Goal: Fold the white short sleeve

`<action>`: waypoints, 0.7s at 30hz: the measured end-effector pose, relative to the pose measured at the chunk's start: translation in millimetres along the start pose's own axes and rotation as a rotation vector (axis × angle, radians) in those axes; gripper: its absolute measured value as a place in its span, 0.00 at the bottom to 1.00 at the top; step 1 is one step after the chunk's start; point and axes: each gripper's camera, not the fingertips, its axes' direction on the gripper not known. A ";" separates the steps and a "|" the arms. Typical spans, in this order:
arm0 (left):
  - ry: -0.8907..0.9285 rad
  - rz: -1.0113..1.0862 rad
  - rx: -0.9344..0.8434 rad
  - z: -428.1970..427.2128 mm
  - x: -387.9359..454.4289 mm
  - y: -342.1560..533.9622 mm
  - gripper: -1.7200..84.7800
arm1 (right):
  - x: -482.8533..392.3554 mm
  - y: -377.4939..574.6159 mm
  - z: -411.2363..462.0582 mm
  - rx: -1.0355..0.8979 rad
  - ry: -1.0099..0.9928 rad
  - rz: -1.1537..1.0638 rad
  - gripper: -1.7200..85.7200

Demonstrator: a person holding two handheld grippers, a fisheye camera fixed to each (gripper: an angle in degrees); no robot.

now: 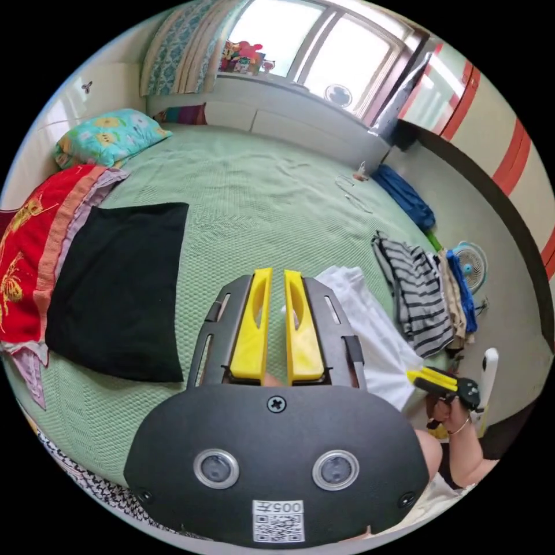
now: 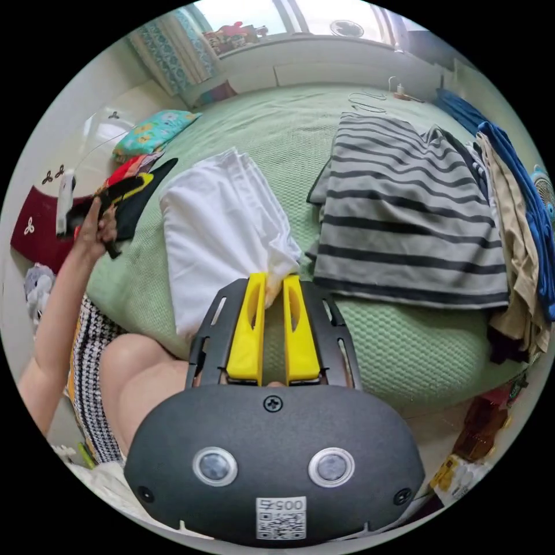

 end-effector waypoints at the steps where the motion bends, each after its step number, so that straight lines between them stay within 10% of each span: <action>1: 0.001 0.055 -0.013 -5.8 19.6 9.5 0.09 | 2.6 5.0 -6.1 0.013 0.002 -0.003 0.05; 21: -0.135 0.049 -0.343 106.1 202.6 143.1 0.16 | -30.9 2.6 13.5 -0.022 0.204 -0.747 0.05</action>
